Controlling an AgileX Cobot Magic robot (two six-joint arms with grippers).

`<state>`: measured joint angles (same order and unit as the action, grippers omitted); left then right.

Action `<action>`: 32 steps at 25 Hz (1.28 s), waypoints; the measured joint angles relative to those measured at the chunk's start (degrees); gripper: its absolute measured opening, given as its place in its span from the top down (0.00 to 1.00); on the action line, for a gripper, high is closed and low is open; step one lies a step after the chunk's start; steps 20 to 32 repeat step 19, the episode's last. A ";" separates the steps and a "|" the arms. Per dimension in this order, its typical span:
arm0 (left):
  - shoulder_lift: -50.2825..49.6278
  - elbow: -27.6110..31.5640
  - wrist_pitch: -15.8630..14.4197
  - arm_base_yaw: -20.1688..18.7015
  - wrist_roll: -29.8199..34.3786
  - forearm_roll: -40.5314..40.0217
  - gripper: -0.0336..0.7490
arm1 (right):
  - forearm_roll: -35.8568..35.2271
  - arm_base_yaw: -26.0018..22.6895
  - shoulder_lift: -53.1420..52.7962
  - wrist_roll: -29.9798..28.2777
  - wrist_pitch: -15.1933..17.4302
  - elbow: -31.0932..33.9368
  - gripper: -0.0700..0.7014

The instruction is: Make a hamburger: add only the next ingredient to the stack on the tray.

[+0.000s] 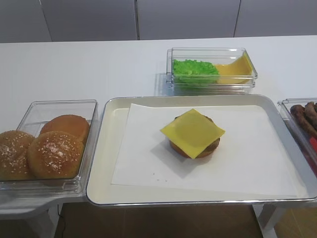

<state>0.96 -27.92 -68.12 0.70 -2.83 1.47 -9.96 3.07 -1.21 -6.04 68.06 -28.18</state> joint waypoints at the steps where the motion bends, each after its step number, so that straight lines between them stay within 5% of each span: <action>1: 0.00 0.00 0.00 0.00 0.00 0.00 0.58 | 0.00 0.00 0.00 0.00 -0.42 0.11 0.42; 32: 0.00 0.00 0.00 0.00 0.00 0.00 0.58 | 0.89 0.00 0.00 -0.29 -1.81 0.86 0.42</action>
